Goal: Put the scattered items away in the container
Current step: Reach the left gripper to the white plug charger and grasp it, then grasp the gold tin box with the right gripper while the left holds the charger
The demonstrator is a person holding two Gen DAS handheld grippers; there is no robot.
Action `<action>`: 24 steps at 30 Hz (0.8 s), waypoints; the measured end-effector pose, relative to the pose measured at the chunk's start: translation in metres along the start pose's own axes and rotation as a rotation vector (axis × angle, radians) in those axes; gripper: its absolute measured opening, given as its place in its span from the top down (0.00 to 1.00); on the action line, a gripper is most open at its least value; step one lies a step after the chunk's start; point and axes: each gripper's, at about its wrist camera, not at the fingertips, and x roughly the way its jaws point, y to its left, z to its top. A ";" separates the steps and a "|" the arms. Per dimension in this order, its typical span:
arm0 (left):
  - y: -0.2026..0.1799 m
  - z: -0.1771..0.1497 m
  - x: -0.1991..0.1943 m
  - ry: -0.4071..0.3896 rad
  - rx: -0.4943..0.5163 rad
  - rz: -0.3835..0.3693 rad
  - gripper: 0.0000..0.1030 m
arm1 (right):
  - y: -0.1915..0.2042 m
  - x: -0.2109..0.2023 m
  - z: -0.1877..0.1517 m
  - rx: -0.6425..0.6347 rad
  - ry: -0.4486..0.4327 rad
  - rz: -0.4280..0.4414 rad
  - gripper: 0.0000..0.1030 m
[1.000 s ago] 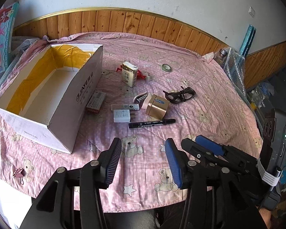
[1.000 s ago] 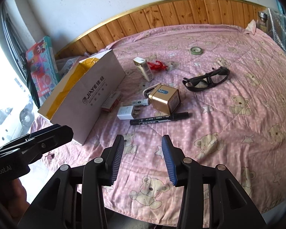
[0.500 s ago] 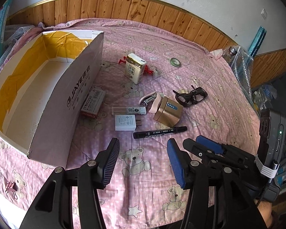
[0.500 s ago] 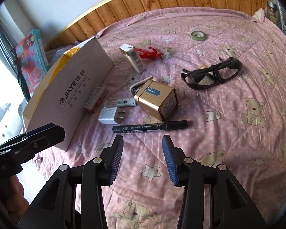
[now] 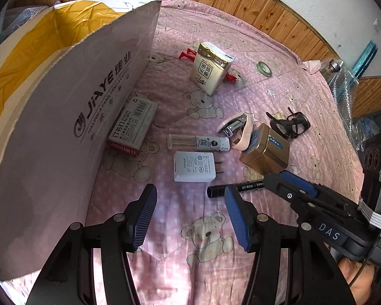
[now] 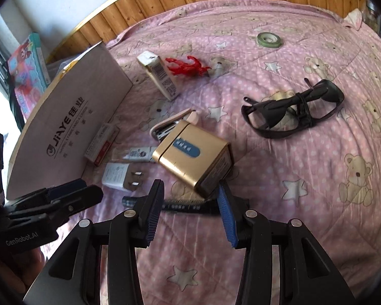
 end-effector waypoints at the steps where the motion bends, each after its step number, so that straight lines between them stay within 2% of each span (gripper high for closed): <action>1: 0.000 0.003 0.007 0.004 0.004 -0.002 0.44 | -0.005 0.001 0.004 0.015 -0.007 -0.002 0.53; 4: -0.003 0.010 0.028 0.028 0.018 -0.004 0.44 | -0.016 0.006 0.013 0.026 -0.009 -0.028 0.51; 7: -0.007 0.013 0.046 0.060 0.028 -0.023 0.43 | -0.015 0.015 0.019 -0.015 0.014 -0.011 0.48; 10: -0.011 0.014 0.049 0.026 0.053 -0.010 0.42 | -0.010 0.024 0.027 -0.054 0.012 -0.028 0.46; 11: -0.011 0.015 0.049 0.019 0.049 -0.016 0.45 | -0.011 0.026 0.029 -0.042 0.010 -0.024 0.46; 12: -0.009 0.015 0.049 0.016 0.047 -0.020 0.54 | -0.013 0.027 0.031 -0.013 0.021 -0.003 0.47; 14: -0.005 0.016 0.046 0.003 0.042 0.004 0.54 | -0.015 0.025 0.030 0.031 0.042 0.085 0.54; 15: -0.001 0.016 0.043 -0.001 0.031 0.007 0.54 | -0.013 0.023 0.029 0.032 0.051 0.125 0.54; 17: 0.009 0.016 0.039 0.004 0.001 -0.011 0.54 | -0.008 0.016 0.026 0.016 0.053 0.150 0.54; 19: 0.014 0.016 0.035 0.002 -0.015 -0.017 0.54 | -0.003 0.009 0.026 -0.038 0.026 0.119 0.53; 22: 0.015 0.015 0.038 0.022 -0.021 -0.019 0.54 | -0.002 0.010 0.033 -0.113 -0.001 0.024 0.47; 24: 0.013 0.015 0.040 0.012 -0.024 -0.009 0.51 | -0.001 0.014 0.040 -0.150 -0.012 0.028 0.42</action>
